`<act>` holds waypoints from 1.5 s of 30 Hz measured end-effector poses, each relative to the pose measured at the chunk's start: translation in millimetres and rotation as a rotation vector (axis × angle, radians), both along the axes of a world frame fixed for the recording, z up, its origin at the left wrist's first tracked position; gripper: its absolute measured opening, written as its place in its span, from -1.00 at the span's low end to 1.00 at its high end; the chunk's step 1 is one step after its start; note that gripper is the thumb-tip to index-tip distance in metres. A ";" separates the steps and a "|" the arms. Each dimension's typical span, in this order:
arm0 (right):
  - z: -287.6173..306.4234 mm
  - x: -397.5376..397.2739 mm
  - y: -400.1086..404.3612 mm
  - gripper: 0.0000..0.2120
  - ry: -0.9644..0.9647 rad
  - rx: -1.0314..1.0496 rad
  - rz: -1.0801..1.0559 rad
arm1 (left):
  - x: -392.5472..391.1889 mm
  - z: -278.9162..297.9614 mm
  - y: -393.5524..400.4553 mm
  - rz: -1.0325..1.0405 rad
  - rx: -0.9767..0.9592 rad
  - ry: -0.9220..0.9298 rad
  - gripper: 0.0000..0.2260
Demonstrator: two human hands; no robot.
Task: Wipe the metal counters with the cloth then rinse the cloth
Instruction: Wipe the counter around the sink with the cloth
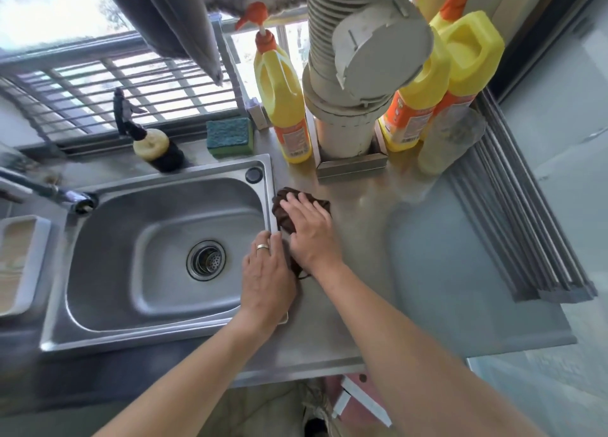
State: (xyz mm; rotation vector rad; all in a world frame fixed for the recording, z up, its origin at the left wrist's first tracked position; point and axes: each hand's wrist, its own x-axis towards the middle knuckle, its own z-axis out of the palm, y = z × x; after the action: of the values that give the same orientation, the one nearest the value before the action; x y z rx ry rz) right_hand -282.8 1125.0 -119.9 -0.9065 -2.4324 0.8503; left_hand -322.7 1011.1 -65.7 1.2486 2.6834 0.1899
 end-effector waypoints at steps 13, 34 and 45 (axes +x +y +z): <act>1.2 98.8 -90.8 -0.54 -0.069 0.125 -0.031 | 47.7 -4.8 -43.8 -0.203 0.062 0.036 -0.64; -1.4 254.2 -33.8 -0.47 -0.254 0.093 -0.668 | 65.9 2.9 -69.8 -0.247 0.012 -0.086 -0.60; 4.5 104.8 -173.6 -0.45 -0.180 0.075 -0.408 | 34.2 3.8 -113.3 -0.119 0.138 -0.094 -0.53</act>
State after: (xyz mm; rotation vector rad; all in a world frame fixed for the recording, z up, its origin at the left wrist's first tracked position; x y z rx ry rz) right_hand -178.0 951.4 -115.4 -1.4374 -2.2802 0.5457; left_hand -288.5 897.8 -61.9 1.3964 2.5446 0.4125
